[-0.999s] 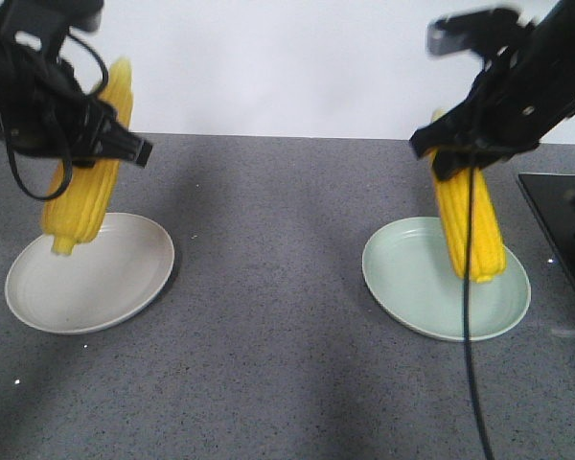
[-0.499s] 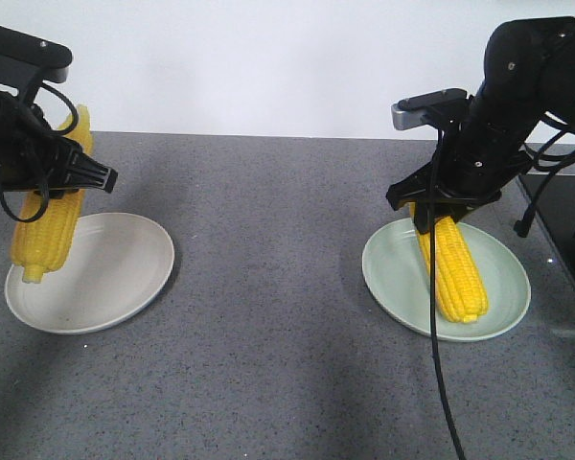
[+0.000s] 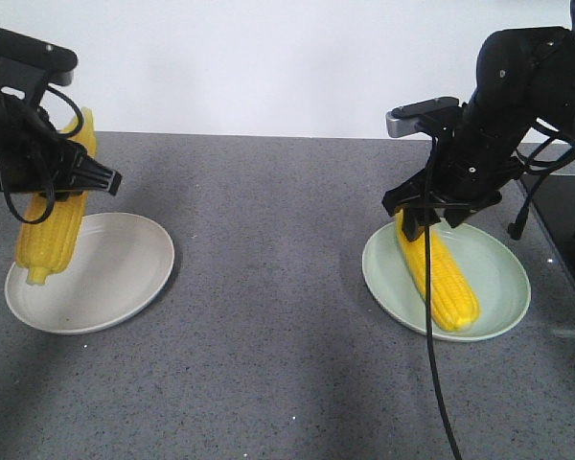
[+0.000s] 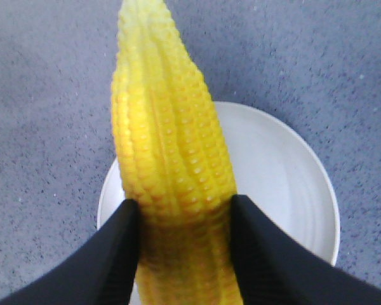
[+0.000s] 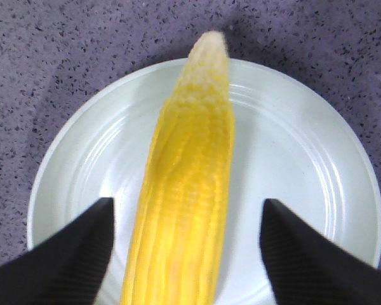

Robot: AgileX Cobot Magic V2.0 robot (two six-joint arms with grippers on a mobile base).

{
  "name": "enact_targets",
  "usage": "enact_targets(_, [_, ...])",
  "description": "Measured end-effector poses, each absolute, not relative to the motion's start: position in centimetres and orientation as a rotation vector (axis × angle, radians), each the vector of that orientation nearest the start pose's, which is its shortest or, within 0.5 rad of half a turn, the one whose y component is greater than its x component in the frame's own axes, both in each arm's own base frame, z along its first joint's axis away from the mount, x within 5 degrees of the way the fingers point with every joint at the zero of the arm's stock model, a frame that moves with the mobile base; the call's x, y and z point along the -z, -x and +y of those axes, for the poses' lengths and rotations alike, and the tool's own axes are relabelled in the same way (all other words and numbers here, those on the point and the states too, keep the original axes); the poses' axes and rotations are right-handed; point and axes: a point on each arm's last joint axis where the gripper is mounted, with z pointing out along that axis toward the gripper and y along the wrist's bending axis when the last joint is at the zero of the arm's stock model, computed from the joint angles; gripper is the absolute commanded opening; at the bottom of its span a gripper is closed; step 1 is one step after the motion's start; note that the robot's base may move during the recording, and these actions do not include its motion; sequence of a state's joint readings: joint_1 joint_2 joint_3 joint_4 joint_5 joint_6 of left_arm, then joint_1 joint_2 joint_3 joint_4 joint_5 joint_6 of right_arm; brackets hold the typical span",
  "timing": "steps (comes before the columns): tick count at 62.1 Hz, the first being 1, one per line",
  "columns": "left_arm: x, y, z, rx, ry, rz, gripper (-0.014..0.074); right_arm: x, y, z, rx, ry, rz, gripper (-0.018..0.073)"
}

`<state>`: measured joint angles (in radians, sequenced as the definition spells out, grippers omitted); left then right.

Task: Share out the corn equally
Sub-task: 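Open the right gripper and raise it off the green plate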

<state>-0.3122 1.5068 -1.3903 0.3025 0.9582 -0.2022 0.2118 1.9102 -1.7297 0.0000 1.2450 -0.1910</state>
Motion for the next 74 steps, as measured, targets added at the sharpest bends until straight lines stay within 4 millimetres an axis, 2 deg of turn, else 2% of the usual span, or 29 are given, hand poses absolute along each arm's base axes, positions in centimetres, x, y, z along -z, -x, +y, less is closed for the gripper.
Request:
enact_targets(17, [-34.0,-31.8,-7.9,-0.186,-0.269,2.523,0.0004,-28.7,-39.5,7.9,0.093,0.54,2.855,0.0585])
enact_targets(24, [-34.1,-32.0,-8.0,-0.177,-0.271,2.505,0.0011,-29.5,-39.2,7.7,0.099,0.531,2.834,0.058])
enact_targets(35, [-33.7,-32.6,-8.1,-0.167,-0.265,2.492,0.0024,-32.4,-37.9,7.4,0.098,0.515,2.763,0.058])
enact_targets(54, [-29.5,-35.2,-7.1,-0.202,-0.179,2.614,0.0044,-38.8,-34.3,6.7,0.089,0.471,2.56,0.058])
enact_targets(64, [-29.1,-35.5,-7.3,-0.172,-0.171,2.61,0.0064,-41.7,-32.6,6.3,0.081,0.445,2.429,0.058])
enact_targets(74, [-29.0,-35.6,-7.5,-0.14,-0.159,2.61,0.0113,-43.0,-31.8,6.1,0.077,0.434,2.369,0.058])
